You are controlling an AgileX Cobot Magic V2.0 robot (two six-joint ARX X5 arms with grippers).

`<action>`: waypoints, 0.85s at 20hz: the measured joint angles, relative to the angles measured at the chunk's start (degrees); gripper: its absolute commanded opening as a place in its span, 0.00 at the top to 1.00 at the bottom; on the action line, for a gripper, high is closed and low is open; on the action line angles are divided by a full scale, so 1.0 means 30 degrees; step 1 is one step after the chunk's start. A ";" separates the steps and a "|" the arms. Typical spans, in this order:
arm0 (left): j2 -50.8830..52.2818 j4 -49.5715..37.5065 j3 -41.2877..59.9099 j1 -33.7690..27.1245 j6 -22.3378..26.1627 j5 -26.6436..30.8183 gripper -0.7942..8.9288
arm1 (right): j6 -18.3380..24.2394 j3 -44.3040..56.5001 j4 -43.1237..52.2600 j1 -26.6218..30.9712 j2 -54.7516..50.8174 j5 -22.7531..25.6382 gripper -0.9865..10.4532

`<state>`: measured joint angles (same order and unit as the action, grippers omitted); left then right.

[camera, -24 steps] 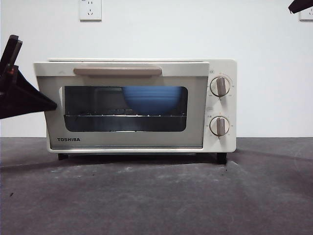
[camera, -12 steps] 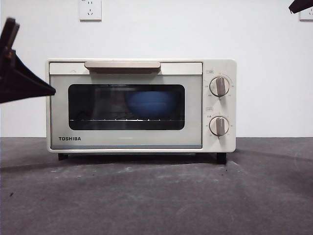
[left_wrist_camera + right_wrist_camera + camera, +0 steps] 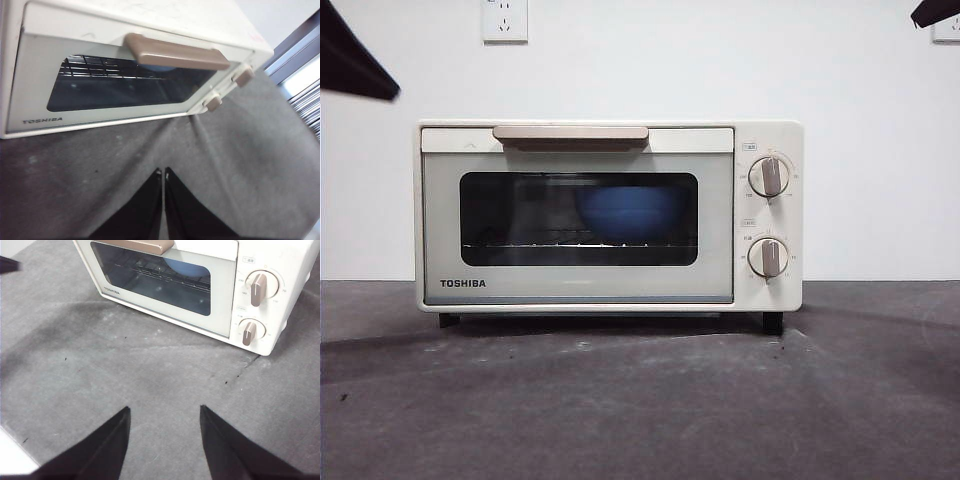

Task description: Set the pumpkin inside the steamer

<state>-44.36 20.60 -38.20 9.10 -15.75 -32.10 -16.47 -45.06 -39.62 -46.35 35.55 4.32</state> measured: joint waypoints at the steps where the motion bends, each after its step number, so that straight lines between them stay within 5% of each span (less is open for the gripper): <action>1: 0.0612 0.1902 -0.0874 0.0481 0.0933 0.0772 0.90 | 0.0036 0.0000 -0.0007 0.0000 0.0000 0.0000 0.72; 5: 0.1931 0.5217 -0.1923 0.1056 0.2776 0.1260 0.90 | 0.0051 0.0000 0.0000 0.0000 0.0000 0.0000 0.72; 13: 0.2667 0.5588 -0.1923 0.1049 0.3308 0.1297 0.90 | 0.0051 0.0000 0.0000 0.0000 0.0000 0.0058 0.72; 16: 0.2667 0.5581 -0.1923 0.1049 0.3381 0.1297 0.90 | 0.0051 0.0000 0.0000 0.0000 0.0000 0.0131 0.91; 17: 0.2667 0.5581 -0.1923 0.1049 0.3410 0.1297 0.90 | 0.0080 0.0000 -0.0007 0.0000 0.0000 0.0131 0.91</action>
<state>-36.36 37.34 -43.97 12.25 -5.52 -28.21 -16.23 -45.06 -39.64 -46.35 35.55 4.71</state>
